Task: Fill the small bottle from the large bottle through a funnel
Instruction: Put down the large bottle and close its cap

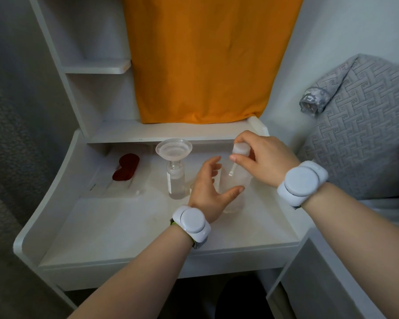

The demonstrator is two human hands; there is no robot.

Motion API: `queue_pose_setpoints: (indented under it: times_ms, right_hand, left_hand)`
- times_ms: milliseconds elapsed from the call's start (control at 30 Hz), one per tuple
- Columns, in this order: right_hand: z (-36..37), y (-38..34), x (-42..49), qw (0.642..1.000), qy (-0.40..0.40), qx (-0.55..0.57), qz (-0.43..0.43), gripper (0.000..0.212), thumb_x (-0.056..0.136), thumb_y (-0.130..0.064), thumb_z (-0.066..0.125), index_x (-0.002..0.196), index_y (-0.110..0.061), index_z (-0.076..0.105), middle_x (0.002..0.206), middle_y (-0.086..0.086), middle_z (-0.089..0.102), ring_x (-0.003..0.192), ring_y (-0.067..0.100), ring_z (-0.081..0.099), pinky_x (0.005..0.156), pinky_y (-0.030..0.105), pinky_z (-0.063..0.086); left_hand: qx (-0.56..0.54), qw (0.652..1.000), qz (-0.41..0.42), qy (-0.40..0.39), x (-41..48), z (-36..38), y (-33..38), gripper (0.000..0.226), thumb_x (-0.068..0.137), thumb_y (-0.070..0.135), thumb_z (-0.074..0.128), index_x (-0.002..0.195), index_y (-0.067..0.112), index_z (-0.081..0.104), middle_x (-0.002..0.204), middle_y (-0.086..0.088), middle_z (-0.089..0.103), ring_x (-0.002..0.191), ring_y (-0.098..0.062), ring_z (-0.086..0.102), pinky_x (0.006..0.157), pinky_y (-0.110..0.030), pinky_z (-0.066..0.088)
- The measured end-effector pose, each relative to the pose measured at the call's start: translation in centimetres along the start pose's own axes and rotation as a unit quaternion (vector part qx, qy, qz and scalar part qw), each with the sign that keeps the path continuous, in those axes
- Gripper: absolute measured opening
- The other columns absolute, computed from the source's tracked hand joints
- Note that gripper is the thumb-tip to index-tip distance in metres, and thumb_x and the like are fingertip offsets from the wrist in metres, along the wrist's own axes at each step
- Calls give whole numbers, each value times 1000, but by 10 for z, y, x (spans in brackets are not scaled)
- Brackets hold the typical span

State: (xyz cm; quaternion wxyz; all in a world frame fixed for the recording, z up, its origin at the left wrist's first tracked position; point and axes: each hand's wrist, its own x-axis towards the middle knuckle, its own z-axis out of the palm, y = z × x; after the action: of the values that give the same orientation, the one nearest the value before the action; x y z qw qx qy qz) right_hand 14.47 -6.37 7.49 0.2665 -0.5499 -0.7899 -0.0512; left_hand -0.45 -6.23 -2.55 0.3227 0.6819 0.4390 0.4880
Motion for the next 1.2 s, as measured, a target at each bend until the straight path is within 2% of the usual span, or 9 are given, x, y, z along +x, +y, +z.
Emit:
queue_pose_setpoints:
  times_ms: [133, 233, 300, 400, 533, 800, 1000, 1133, 1200]
  right_hand:
    - [2, 16, -5, 996, 51, 54, 39, 41, 83, -40, 62, 119, -23, 49, 74, -6, 51, 70, 21, 54, 66, 32, 45]
    - [13, 24, -19, 989, 97, 86, 72, 35, 81, -25, 67, 110, -20, 49, 83, 0, 54, 67, 20, 55, 64, 34, 46]
    - [20, 32, -26, 990, 90, 78, 74, 27, 81, -17, 66, 105, -15, 54, 87, 1, 54, 70, 21, 56, 68, 39, 50]
    - [27, 43, -29, 993, 43, 79, 78, 38, 83, -13, 63, 120, -13, 56, 101, 11, 58, 80, 27, 61, 78, 44, 51]
    - [33, 49, -26, 993, 9, 67, 95, 55, 85, -20, 61, 136, -16, 42, 116, 16, 57, 98, 32, 60, 84, 43, 50]
    - [41, 60, -21, 988, -58, 65, 131, 57, 89, -25, 55, 139, -12, 33, 128, 15, 53, 113, 31, 54, 91, 38, 45]
    - [43, 60, -22, 988, -62, 69, 126, 61, 89, -28, 54, 142, -12, 29, 142, 12, 42, 122, 29, 49, 97, 35, 42]
    - [39, 58, -23, 985, -72, 80, 133, 63, 89, -28, 55, 144, -13, 28, 146, 11, 38, 126, 28, 46, 101, 39, 40]
    - [36, 54, -24, 987, -57, 85, 127, 59, 90, -28, 54, 142, -15, 32, 143, 9, 41, 123, 28, 48, 99, 41, 42]
  left_hand:
    - [101, 995, -23, 10, 10, 13, -3, 55, 78, 34, 69, 127, 26, 45, 115, 6, 50, 87, -6, 51, 73, -13, 39]
    - [95, 994, -48, 15, 20, 25, -3, 51, 79, 33, 68, 124, 24, 46, 108, 5, 53, 69, -2, 52, 64, -15, 41]
    - [79, 994, -74, 14, 29, 35, -2, 50, 79, 33, 68, 122, 24, 43, 105, 4, 53, 68, -3, 55, 64, -22, 46]
    - [69, 993, -94, 7, 42, 44, -2, 46, 81, 31, 67, 118, 22, 42, 104, 3, 54, 71, -4, 57, 57, -19, 44]
    - [59, 994, -95, 1, 61, 56, 1, 45, 83, 23, 65, 123, 18, 45, 113, -4, 56, 73, -6, 58, 67, -24, 47]
    - [43, 993, -94, -59, 81, 70, 0, 54, 91, 7, 48, 142, 16, 33, 140, -7, 48, 122, -25, 52, 89, -21, 39]
    - [49, 991, -88, -89, 86, 67, -6, 61, 89, 7, 49, 145, 20, 30, 144, -5, 45, 127, -26, 49, 103, -35, 42]
    - [44, 994, -79, -67, 78, 63, -2, 59, 89, 10, 53, 143, 18, 32, 142, -6, 46, 124, -24, 49, 99, -33, 43]
    - [46, 996, -61, -41, 67, 54, 3, 55, 89, 13, 54, 141, 18, 36, 139, -4, 48, 116, -16, 51, 91, -26, 42]
